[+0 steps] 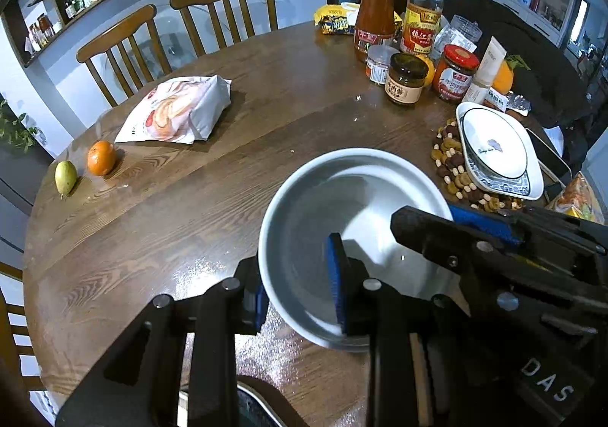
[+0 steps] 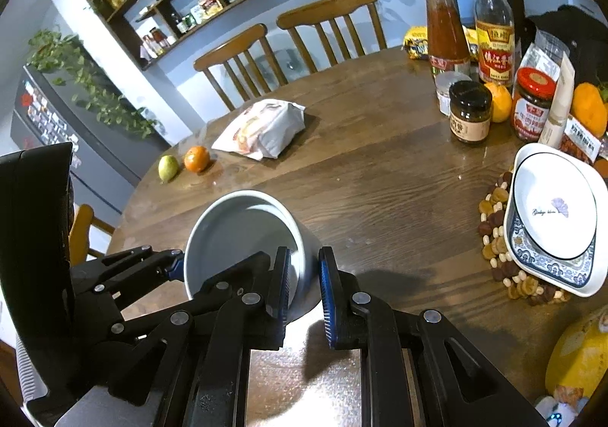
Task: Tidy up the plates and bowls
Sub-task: 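Lift the white ramekin and carry it toward the bowl stack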
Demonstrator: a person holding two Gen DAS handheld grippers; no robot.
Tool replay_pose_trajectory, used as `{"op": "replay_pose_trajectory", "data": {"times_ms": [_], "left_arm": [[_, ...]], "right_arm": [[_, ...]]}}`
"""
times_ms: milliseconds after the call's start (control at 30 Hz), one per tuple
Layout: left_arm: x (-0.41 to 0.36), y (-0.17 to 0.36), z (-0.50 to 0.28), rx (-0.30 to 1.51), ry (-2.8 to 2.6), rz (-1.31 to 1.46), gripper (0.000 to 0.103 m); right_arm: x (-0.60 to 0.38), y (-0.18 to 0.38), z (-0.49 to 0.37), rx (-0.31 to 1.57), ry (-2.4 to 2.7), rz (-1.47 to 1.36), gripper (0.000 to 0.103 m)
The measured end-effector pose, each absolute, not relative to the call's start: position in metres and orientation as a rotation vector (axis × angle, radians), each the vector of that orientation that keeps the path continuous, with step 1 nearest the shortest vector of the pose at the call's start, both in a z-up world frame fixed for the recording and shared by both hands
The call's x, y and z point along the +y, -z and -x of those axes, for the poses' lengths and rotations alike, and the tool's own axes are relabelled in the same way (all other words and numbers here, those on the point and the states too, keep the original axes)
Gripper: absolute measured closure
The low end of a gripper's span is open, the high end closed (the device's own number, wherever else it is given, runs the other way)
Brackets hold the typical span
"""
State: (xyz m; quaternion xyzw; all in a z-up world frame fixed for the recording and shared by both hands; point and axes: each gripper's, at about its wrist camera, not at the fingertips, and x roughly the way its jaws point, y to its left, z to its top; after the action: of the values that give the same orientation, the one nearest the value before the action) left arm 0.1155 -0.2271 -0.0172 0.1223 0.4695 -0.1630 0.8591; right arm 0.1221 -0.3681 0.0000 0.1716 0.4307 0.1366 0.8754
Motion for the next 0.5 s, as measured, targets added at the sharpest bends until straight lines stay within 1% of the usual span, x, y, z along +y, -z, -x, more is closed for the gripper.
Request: {"op": "replay_pose_trajectory", "data": {"times_ms": [500], "left_arm": [[-0.218, -0.001, -0.088, 0.955, 0.330, -0.234, 0.078]], "right_arm": [[-0.360, -0.021, -0.095, 0.866, -0.295, -0.328, 0.085]]}}
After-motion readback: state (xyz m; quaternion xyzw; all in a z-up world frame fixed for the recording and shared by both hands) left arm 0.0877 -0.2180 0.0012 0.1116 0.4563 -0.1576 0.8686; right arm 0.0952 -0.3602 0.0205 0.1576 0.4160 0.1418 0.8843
